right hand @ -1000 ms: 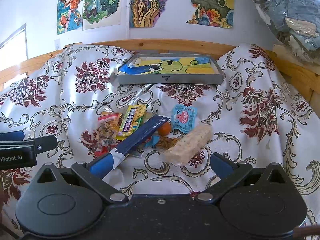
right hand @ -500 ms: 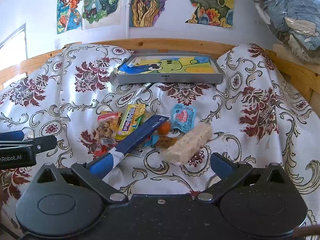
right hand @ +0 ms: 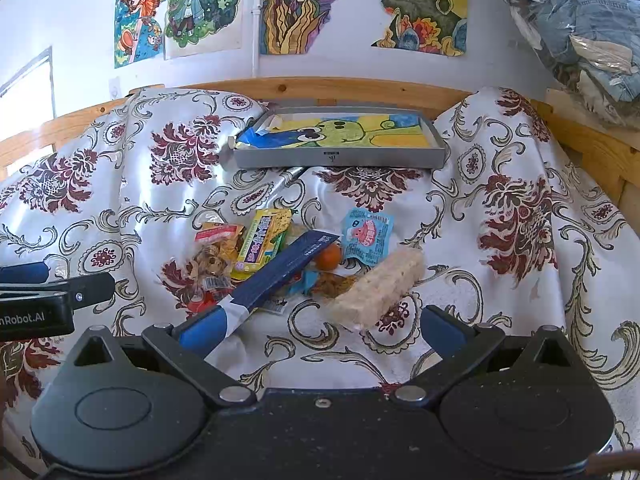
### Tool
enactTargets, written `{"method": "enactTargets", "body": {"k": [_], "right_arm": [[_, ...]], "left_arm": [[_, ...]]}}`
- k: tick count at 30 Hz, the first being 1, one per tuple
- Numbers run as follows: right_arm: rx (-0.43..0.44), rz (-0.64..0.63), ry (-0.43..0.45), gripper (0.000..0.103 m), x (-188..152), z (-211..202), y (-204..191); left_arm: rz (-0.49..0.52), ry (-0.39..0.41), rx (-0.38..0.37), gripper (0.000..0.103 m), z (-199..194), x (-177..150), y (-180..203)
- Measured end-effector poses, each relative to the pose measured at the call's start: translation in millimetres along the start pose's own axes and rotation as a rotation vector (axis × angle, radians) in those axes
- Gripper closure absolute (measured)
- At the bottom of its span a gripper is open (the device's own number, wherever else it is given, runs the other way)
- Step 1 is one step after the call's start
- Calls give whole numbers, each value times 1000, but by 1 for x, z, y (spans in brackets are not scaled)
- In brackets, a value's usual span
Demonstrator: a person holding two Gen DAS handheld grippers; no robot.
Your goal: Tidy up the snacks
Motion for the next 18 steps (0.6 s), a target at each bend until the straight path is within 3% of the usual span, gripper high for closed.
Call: {"method": "enactTargets", "body": {"k": [12, 18], "right_arm": [[17, 11, 13, 1, -1, 3, 1], [33, -8, 33, 1, 4, 14, -1]], "left_arm": [[5, -20, 38, 1, -2, 2, 0], [-8, -68, 51, 1, 8, 7, -4]]}}
Point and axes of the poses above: each gripper's, at about its wrist camera, not at the fingertips, and z roughly the way its jaws point, y to its right, x to its top, the point moved 3 cm from there along z, roughly the way its jaws point, and after that the axes turned 1 degree about y, right-handed, at the moved point
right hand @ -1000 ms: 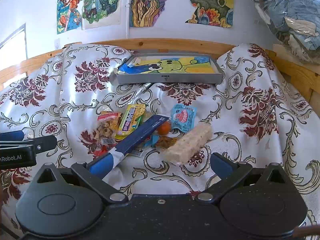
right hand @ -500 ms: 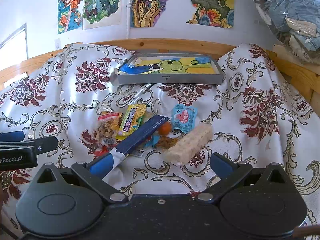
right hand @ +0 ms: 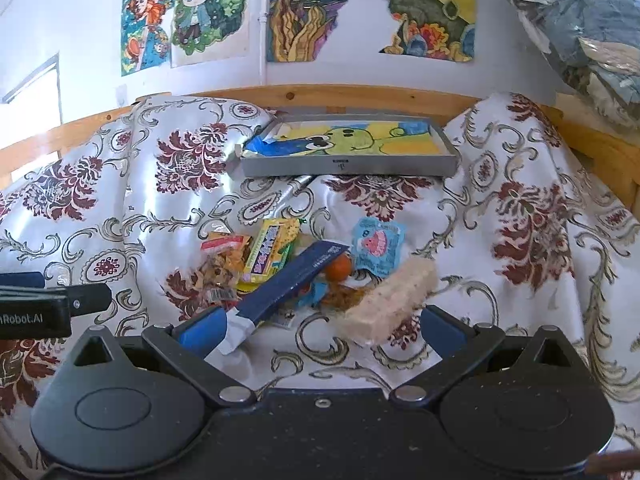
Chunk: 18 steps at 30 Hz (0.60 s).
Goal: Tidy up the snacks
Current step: 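Grasp the cream rice-cake bar with the right tool while the left tool grasps the blue tube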
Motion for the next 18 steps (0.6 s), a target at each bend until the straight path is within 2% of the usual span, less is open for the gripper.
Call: {"method": "enactTargets", "body": {"k": [9, 18], "right_arm": [[-6, -25, -33, 1, 4, 31, 9], [-60, -6, -60, 1, 0, 57, 37]], "left_arm": [[98, -6, -84, 1, 34, 19, 23], [243, 7, -259, 1, 83, 20, 57]]}}
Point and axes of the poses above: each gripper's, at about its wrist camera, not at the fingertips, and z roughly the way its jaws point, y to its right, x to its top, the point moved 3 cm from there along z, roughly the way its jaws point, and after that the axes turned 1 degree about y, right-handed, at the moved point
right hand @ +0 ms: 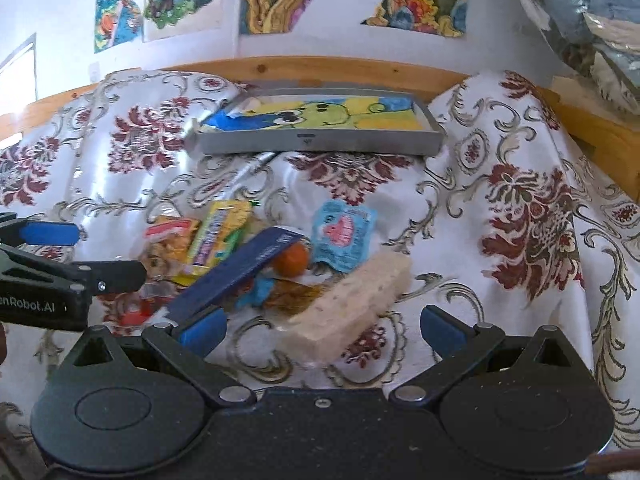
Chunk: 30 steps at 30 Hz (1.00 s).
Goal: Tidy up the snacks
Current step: 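Grasp the cream rice-cake bar with the right tool while the left tool grasps the blue tube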
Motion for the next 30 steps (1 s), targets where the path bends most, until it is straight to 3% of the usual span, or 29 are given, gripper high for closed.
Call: {"method": "enactTargets", "body": {"k": [4, 8, 13, 20, 26, 30], "right_arm": [[-18, 33, 9, 1, -2, 10, 10], [-8, 52, -8, 1, -3, 19, 12], [-42, 57, -32, 1, -6, 28, 10], [-91, 31, -60, 1, -8, 34, 8], [-94, 15, -60, 1, -5, 39, 2], [-94, 17, -56, 4, -3, 43, 2]], "left_arm": [[-3, 56, -76, 1, 13, -8, -1], [-29, 24, -152, 1, 27, -9, -4], [30, 44, -190, 1, 34, -7, -2], [61, -25, -293, 3, 49, -10, 4], [96, -37, -319, 10, 53, -11, 5], [74, -86, -354, 22, 61, -14, 1]]}}
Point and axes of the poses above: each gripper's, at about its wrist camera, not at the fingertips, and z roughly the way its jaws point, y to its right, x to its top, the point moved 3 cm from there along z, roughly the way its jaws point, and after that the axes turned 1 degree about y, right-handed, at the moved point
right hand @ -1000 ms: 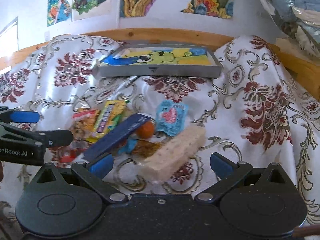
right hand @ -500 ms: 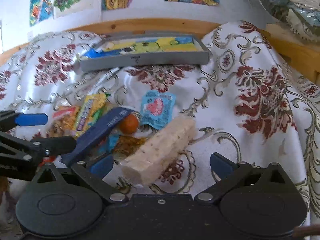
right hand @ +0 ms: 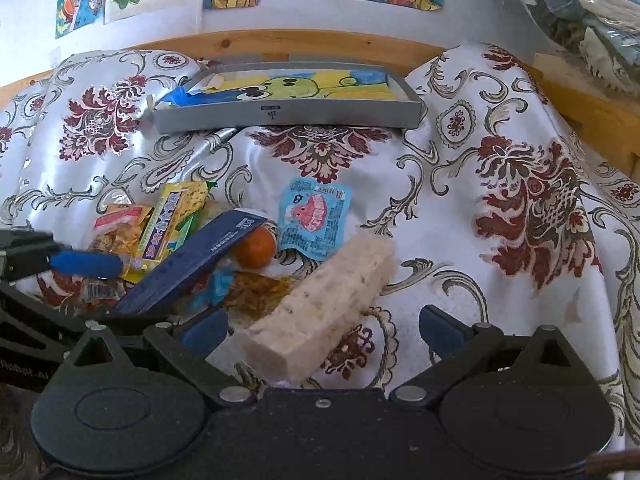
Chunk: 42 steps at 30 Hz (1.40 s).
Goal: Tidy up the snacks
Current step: 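Grasp the cream rice-cake bar with the right tool while the left tool grasps the blue tube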
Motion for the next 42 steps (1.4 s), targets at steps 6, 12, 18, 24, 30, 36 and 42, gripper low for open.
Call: {"method": "enactTargets", "body": {"k": [6, 12, 18, 24, 30, 36, 42], "right_arm": [[18, -2, -7, 12, 2, 8, -2], [26, -7, -28, 14, 2, 13, -10], [27, -16, -31, 24, -2, 10, -14], [19, -3, -24, 39, -5, 4, -12], [6, 17, -8, 48, -8, -2, -7], [-9, 12, -9, 49, -9, -2, -6], [-11, 23, -22, 36, -6, 6, -5]], "left_arm": [[-32, -20, -24, 34, 3, -3, -8], [-73, -38, -31, 50, 4, -3, -11], [-106, -55, -45, 64, 3, -2, -10], [-157, -60, -37, 67, 2, -1, -11], [-161, -56, -10, 73, 1, 0, -9], [-167, -44, 13, 77, 0, 0, -9], [-166, -33, 33, 78, -2, -1, -8]]}}
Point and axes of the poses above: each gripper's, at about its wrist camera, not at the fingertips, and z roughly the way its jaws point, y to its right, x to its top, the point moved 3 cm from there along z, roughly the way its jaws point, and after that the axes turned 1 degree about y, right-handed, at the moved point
